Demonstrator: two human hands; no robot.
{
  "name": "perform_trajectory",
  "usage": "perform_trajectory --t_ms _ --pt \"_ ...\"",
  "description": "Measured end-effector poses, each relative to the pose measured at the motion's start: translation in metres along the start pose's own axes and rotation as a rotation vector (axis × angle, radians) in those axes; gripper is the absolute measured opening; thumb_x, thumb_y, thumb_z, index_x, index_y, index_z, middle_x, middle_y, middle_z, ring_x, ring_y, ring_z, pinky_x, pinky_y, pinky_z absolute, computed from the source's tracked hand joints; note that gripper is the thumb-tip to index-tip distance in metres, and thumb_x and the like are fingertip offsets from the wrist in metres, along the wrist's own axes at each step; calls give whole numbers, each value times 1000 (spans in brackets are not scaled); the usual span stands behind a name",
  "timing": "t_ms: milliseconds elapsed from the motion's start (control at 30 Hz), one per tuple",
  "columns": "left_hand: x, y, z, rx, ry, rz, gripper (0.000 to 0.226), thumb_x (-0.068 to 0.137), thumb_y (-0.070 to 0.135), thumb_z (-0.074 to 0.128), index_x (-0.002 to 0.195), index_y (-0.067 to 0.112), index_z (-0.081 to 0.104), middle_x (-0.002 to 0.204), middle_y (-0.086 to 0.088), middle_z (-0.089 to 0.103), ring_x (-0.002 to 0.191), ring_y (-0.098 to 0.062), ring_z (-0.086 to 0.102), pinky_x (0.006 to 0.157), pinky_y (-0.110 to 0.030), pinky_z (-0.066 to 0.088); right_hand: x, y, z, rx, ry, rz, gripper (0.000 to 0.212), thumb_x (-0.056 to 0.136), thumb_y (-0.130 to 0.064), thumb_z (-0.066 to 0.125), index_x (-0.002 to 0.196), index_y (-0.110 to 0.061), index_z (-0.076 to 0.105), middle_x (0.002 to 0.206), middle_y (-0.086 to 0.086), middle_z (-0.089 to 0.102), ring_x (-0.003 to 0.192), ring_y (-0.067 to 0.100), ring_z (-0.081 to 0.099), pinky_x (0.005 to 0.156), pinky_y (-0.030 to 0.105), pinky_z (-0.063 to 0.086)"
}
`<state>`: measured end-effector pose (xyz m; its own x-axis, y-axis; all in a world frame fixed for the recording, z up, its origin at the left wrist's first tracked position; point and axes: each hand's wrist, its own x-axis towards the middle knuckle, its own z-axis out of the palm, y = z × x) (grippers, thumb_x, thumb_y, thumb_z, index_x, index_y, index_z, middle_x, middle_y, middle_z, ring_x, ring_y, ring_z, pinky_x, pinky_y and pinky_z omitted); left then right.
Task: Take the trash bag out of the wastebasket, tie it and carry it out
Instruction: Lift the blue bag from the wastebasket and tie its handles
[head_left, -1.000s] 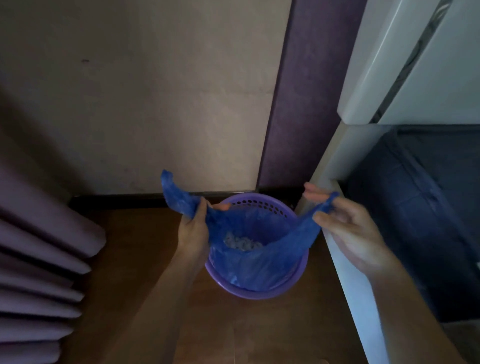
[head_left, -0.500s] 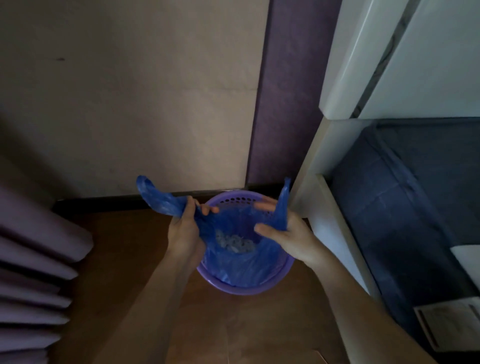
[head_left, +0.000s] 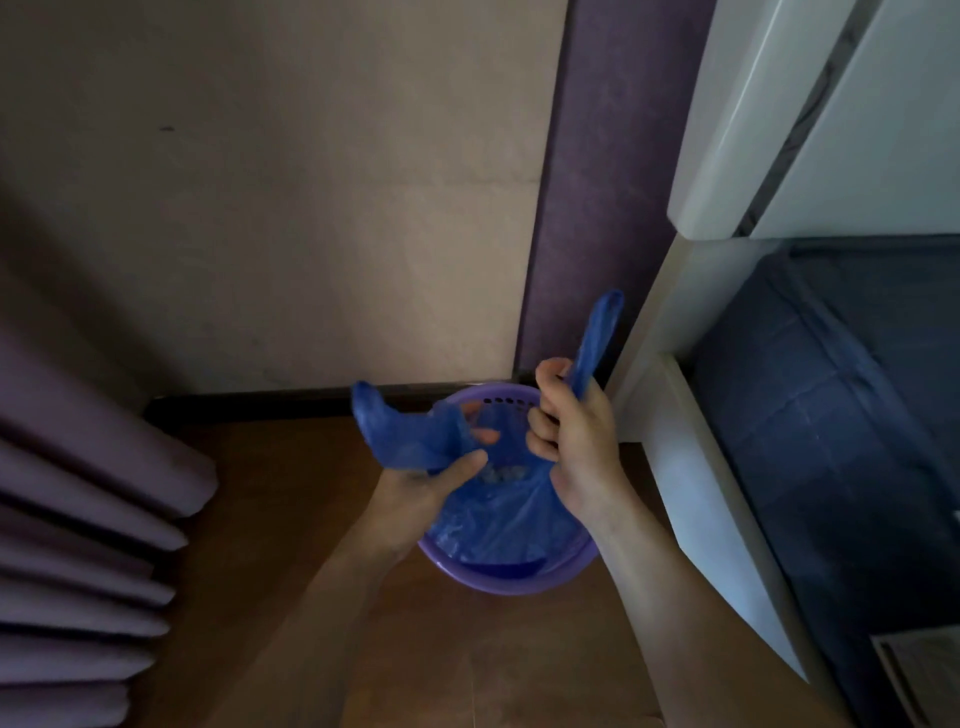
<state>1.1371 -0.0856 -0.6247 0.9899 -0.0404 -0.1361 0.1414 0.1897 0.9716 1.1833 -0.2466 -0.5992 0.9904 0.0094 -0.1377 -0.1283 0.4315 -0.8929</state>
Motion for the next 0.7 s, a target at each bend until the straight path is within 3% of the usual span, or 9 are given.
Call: perform_trajectory --t_ms 100,167,267,300,367,433,533,633,700 --pt "4 -2 4 -35 98 36 21 94 23 61 110 15 71 122 0 71 123 -19 61 98 -35 50 3 -2 -4 135 -10 73 26 103 -10 41 122 -13 59 59 -7 39 50 6 35 40 20 28" --pt "8 4 7 -146 128 103 20 99 27 54 90 16 70 111 -10 73 119 -27 63 103 -45 47 3 -2 -7 89 -23 42 28 107 -18 39 122 -13 61 64 -3 40 53 8 40 41 21 32" --pt "16 13 12 -238 124 146 32 102 25 47 74 11 53 66 -8 57 76 -28 65 89 -43 51 -1 -4 -7 -207 -69 -75 28 108 -28 36 113 -26 64 61 -4 36 51 10 35 46 26 38" --pt "17 15 14 -210 104 165 31 102 25 47 74 11 50 57 -3 46 60 -23 54 84 -40 52 -2 -5 -6 -298 -75 -88 28 107 -29 37 109 -32 65 60 -6 32 50 9 31 46 25 35" --pt "17 13 21 -114 78 162 29 102 19 49 74 11 48 52 2 37 50 -14 41 75 -35 53 -2 -8 -3 -347 -75 0 25 106 -33 41 95 -34 63 62 -7 30 48 6 27 42 21 25" --pt "16 13 25 10 71 157 20 98 9 54 78 9 52 56 5 47 54 -9 47 68 -28 50 0 -12 -1 -234 -107 131 25 104 -31 42 85 -23 56 65 -6 31 48 5 27 39 19 21" --pt "14 13 28 216 0 210 6 94 -2 58 90 1 54 71 -2 56 68 -9 56 69 -23 48 7 -8 -1 -143 -156 134 28 103 -14 36 109 -8 62 66 -3 38 52 7 33 37 21 23" --pt "15 10 29 408 -54 280 15 94 4 60 106 14 61 92 12 70 92 -4 65 87 -25 51 8 -2 -2 -192 -83 104 31 102 -3 39 109 -6 68 68 1 52 55 11 43 39 21 33" --pt "14 5 28 594 -89 406 30 90 3 58 119 10 58 113 0 64 111 -15 60 98 -33 47 8 0 -2 -174 -82 150 26 101 0 41 93 -7 64 65 -2 63 55 10 57 44 20 47"
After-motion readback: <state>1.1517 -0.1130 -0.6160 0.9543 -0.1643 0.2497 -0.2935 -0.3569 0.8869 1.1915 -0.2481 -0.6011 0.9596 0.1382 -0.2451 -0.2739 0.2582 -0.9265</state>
